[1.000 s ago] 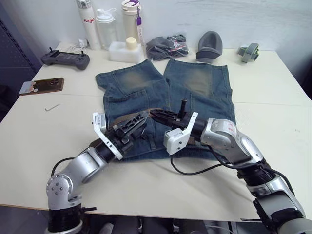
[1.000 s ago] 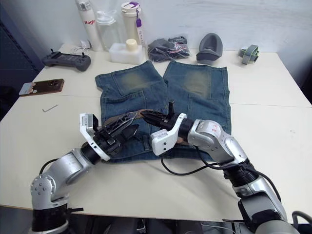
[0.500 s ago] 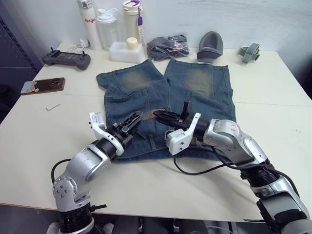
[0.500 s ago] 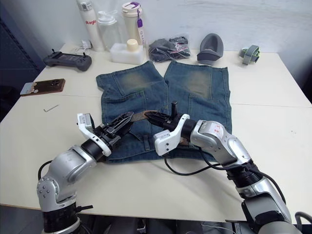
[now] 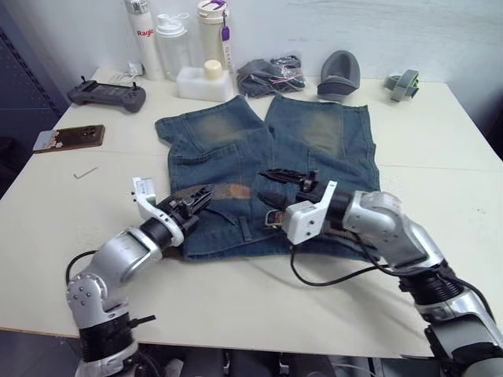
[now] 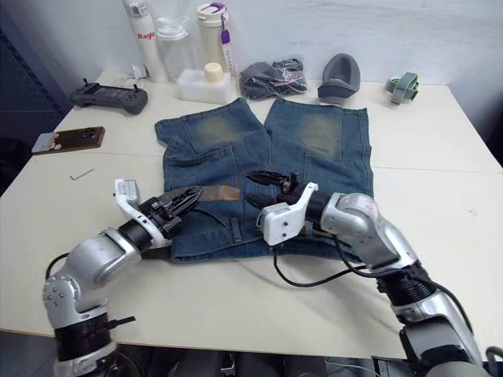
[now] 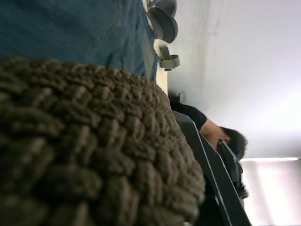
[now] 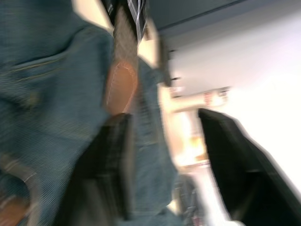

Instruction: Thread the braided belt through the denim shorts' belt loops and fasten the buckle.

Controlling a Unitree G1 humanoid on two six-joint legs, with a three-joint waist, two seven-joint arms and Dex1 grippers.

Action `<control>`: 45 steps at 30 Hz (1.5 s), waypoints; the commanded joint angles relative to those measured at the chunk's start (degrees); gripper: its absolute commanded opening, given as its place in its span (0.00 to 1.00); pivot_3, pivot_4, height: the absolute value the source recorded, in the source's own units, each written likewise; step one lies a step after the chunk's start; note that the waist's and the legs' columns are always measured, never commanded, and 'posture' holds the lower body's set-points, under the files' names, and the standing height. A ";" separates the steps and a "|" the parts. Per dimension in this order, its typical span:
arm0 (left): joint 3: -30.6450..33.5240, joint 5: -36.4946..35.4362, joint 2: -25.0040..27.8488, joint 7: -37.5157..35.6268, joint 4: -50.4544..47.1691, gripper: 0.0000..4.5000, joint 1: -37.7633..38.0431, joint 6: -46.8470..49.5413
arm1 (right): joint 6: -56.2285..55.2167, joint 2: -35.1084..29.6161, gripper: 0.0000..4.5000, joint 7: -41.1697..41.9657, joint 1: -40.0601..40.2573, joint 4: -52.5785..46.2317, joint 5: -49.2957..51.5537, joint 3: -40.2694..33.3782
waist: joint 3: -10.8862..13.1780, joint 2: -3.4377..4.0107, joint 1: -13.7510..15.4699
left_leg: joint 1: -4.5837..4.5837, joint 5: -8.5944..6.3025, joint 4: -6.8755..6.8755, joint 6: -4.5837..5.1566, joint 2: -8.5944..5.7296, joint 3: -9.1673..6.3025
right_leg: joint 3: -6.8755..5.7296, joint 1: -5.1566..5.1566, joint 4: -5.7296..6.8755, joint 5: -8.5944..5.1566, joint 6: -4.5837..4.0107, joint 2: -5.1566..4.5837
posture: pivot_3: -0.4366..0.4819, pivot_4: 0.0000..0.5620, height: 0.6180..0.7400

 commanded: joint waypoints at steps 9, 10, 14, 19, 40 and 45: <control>-3.43 -0.49 5.14 -4.48 -3.40 0.00 9.97 0.47 | 27.74 -9.38 0.99 23.17 -10.06 0.97 19.11 -6.53 | 0.12 0.23 0.87 | 0.16 -0.04 -0.26 0.10 0.03 -0.21 | -0.10 0.33 -0.62 -0.06 -0.12 -0.07 | 0.48 0.27 0.31; -4.63 -0.49 4.34 -3.03 -4.21 0.00 10.36 -0.80 | 27.75 -9.23 0.99 23.31 -10.59 1.51 18.67 -6.63 | 0.14 0.31 1.07 | 0.14 -0.04 -0.27 0.10 0.03 -0.20 | -0.09 0.33 -0.68 -0.06 -0.12 -0.07 | 0.48 0.27 0.31; -9.21 -0.49 0.23 4.62 -7.73 0.00 10.51 -7.26 | 27.96 -9.02 0.99 23.70 -12.93 3.36 17.67 -7.43 | 0.13 0.51 1.67 | 0.12 -0.04 -0.27 0.10 0.03 -0.18 | -0.10 0.46 -0.96 -0.05 -0.09 -0.07 | 0.48 0.27 0.31; -15.98 -0.49 -6.61 9.80 -9.85 0.00 9.13 -11.48 | 31.04 -9.75 0.99 24.57 -11.93 -0.39 18.42 -8.10 | 0.11 0.54 2.95 | 0.15 -0.12 -0.26 0.25 0.02 -0.20 | -0.13 0.61 -1.10 -0.03 -0.07 -0.07 | 0.48 0.27 0.31; -22.17 -0.49 -14.45 23.86 -11.87 0.00 4.05 -14.33 | 37.35 -16.65 0.99 23.92 -2.22 -10.70 17.32 -10.23 | 0.11 0.56 3.07 | 0.09 -0.15 -0.26 0.43 -0.02 -0.18 | -0.15 0.90 -1.73 -0.01 0.47 -0.07 | 0.48 0.27 0.31; -24.32 -0.49 -15.39 24.49 -7.07 0.00 3.10 -10.71 | 40.79 -16.65 0.99 23.39 -1.70 -13.88 17.89 -10.57 | 0.11 0.56 3.11 | 0.07 -0.14 -0.30 0.41 -0.02 -0.18 | -0.15 0.90 -1.79 -0.01 0.54 -0.07 | 0.48 0.27 0.31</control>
